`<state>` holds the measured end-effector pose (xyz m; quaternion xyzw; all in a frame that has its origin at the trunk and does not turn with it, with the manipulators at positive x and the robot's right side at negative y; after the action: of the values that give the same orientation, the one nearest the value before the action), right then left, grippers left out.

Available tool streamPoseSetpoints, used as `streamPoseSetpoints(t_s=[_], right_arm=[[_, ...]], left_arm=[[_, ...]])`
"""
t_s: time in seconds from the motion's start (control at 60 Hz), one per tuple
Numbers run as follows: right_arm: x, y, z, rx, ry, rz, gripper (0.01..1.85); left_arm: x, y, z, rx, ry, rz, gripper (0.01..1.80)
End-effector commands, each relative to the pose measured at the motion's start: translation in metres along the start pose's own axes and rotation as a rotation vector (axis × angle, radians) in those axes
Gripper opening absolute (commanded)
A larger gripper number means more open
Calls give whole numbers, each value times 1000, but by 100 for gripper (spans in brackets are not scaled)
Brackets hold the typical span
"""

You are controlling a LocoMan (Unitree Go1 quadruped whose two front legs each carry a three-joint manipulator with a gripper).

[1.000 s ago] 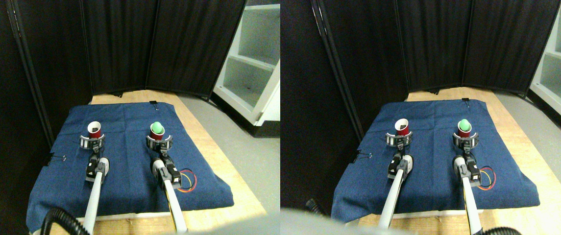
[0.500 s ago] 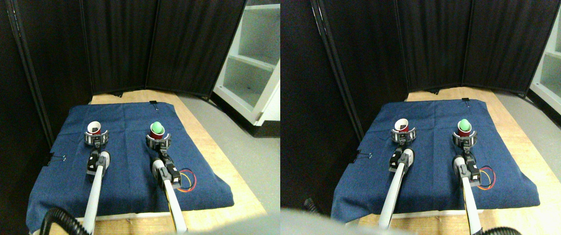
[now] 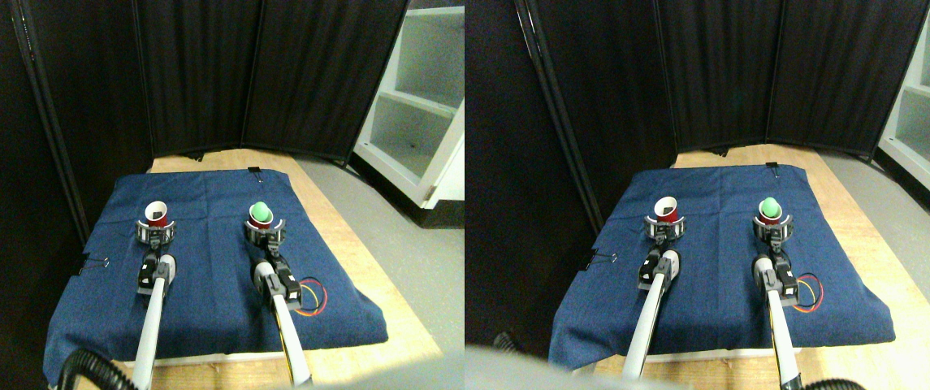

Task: Pour (bimanual)

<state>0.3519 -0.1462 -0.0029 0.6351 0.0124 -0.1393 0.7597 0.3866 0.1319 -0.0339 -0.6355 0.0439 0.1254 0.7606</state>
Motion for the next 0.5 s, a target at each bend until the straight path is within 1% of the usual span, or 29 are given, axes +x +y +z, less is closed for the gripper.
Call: streamPoseSetpoints(t_s=[0.017, 0.067, 0.15, 0.2, 0.317, 0.5], right_arm=[[4, 2, -4, -12, 2, 39, 91], [6, 2, -5, -4, 1, 38, 90], [8, 1, -5, 8, 0, 34, 93], [8, 0, -5, 30, -14, 25, 94], [14, -5, -3, 82, 20, 19, 100], [17, -11, -3, 133, 2, 0, 97]], left_arm=[[-1, -7, 4, -4, -1, -35, 112], [0, -7, 5, -8, -4, -34, 110], [2, -6, 6, -11, -16, -28, 111], [3, -5, 6, -14, -10, -27, 111], [4, -5, 5, -7, -13, -24, 112], [5, -5, 2, -10, -12, -24, 108]])
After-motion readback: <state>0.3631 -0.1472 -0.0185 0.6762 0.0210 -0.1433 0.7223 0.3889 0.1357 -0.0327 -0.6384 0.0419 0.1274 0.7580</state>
